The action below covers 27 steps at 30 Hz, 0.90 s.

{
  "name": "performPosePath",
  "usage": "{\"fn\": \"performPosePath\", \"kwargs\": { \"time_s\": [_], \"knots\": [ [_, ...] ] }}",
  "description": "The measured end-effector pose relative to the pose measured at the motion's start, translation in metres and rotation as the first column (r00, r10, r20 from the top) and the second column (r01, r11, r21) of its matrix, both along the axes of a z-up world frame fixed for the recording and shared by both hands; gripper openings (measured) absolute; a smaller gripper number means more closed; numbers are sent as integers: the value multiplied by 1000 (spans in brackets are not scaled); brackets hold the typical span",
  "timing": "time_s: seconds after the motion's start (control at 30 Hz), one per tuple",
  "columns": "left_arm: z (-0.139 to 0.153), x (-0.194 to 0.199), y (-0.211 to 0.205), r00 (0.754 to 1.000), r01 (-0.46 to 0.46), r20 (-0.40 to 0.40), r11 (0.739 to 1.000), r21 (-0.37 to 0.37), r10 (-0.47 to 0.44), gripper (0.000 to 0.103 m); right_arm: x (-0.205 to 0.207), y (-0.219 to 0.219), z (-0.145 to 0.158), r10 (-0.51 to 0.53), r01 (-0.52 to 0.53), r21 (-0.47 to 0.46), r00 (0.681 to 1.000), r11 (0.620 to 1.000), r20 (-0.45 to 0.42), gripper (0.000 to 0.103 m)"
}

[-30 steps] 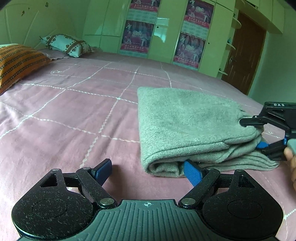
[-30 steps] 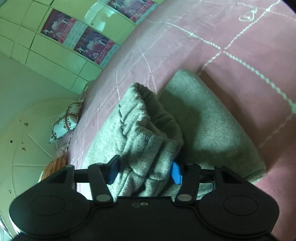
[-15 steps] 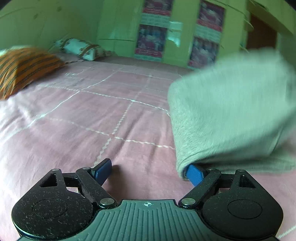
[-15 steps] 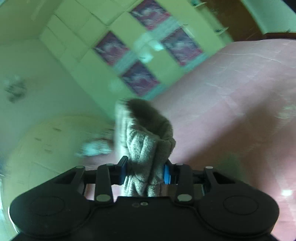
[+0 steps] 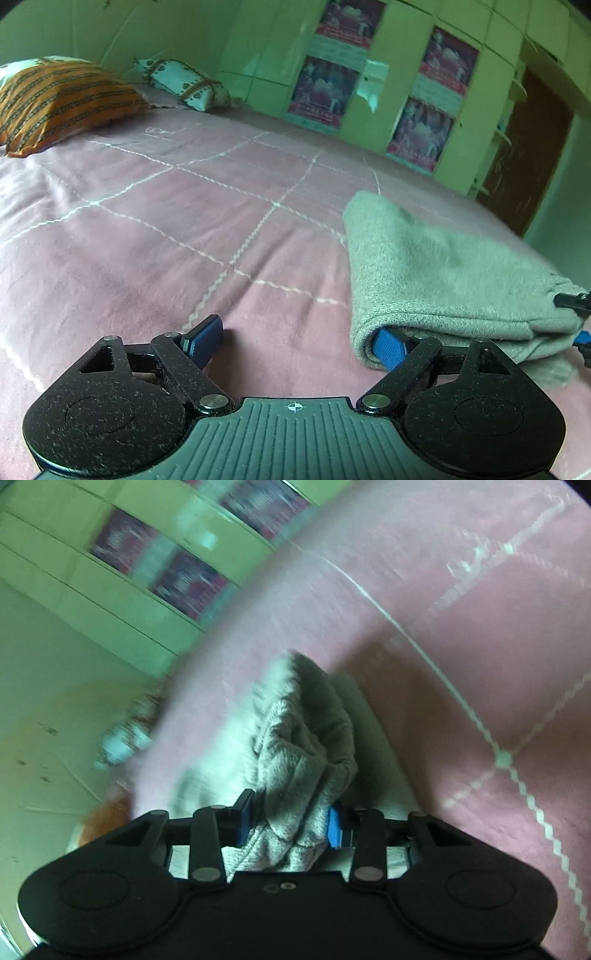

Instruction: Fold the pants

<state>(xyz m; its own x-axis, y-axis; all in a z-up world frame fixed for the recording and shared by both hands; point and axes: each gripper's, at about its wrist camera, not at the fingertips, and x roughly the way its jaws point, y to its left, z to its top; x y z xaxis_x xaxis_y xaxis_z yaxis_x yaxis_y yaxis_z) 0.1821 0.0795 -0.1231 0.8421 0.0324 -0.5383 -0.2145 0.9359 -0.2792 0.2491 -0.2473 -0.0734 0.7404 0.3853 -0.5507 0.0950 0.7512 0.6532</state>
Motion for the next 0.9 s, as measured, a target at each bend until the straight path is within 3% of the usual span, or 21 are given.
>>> {"fn": "performPosePath", "kwargs": {
  "time_s": [0.03, 0.07, 0.1, 0.17, 0.27, 0.37, 0.47, 0.57, 0.63, 0.73, 0.8, 0.9],
  "knots": [
    [0, 1, 1, 1000, 17, -8, 1000, 7, -17, 86, 5, 1, -9, -3, 2, -33, 999, 999, -46, 32],
    [3, 1, 1, 999, 38, -18, 999, 20, -38, 86, 9, -4, -22, -13, 12, -16, 994, 1000, -106, 31],
    [6, 0, 3, 998, 57, -27, 998, 28, -56, 86, 8, -11, -27, -18, 22, 35, 995, 999, -101, 32],
    [14, -7, 8, 997, 68, -23, 997, 23, -67, 87, -1, -20, -20, -23, 27, 57, 997, 998, -68, 39],
    [26, -19, 15, 999, 35, -3, 999, 27, -35, 87, -17, -17, -1, -22, 22, -61, 1000, 998, 2, 49],
    [39, -20, 23, 999, 13, 39, 1000, 5, -13, 87, -30, -18, 20, -89, 106, -196, 991, 975, 96, 53],
    [44, -8, 23, 998, 27, 49, 1000, 3, -27, 89, -36, -27, 37, -120, 154, -189, 976, 970, 180, 57],
    [42, 10, 15, 998, 56, 34, 998, 7, -56, 89, -32, -19, 45, -36, 84, -192, 970, 978, 241, 56],
    [37, 22, 7, 998, 69, -5, 997, 39, -69, 90, -27, -8, 44, 80, -31, -186, 962, 982, 263, 50],
    [27, 33, 0, 995, 76, -65, 995, 60, -72, 92, -15, 12, 28, 203, -149, -255, 959, 955, 199, 50],
    [23, 35, -1, 993, 75, -95, 995, 62, -69, 99, -5, 16, 10, 184, -148, -318, 979, 937, 86, 43],
    [21, 35, 1, 992, 73, -106, 996, 52, -67, 100, -4, 12, 8, 186, -151, -317, 979, 936, 83, 42]
  ]
}}
